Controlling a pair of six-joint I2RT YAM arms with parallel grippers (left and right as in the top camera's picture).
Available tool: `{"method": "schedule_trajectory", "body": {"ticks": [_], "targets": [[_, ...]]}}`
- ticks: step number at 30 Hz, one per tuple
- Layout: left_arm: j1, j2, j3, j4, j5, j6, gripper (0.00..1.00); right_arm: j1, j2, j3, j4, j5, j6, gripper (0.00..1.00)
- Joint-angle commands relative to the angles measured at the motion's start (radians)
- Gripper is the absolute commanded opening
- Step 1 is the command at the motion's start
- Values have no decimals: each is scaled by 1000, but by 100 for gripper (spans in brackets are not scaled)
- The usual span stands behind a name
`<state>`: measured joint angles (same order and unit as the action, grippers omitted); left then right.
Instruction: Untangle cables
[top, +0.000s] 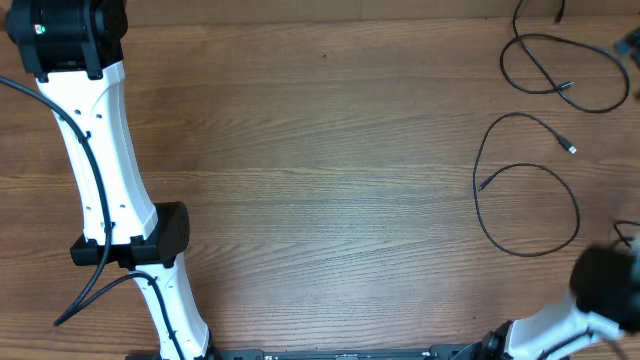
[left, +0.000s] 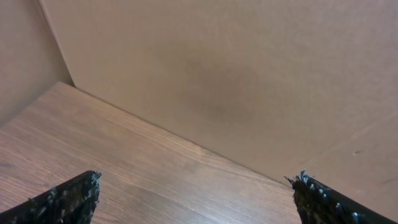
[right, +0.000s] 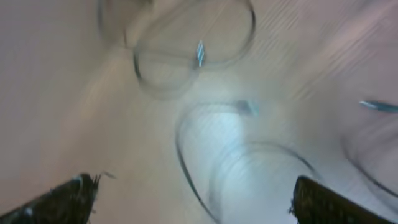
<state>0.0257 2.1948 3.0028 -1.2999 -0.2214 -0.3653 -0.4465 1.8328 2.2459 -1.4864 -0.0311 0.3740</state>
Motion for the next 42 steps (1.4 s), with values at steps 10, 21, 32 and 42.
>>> {"method": "schedule_trajectory", "body": {"ticks": [10,21,32,42], "targets": [[-15,4,1,-55,-21,15,100,230,-128,-79,-208,-91,-405,100],[-46,4,2,-32,-23,15,100,401,-604,-134,-201,112,-238,100],[-74,4,2,-43,-26,75,99,401,-807,-927,175,311,-213,100],[-74,4,2,-118,-26,138,100,401,-625,-994,355,255,-215,100]]}}
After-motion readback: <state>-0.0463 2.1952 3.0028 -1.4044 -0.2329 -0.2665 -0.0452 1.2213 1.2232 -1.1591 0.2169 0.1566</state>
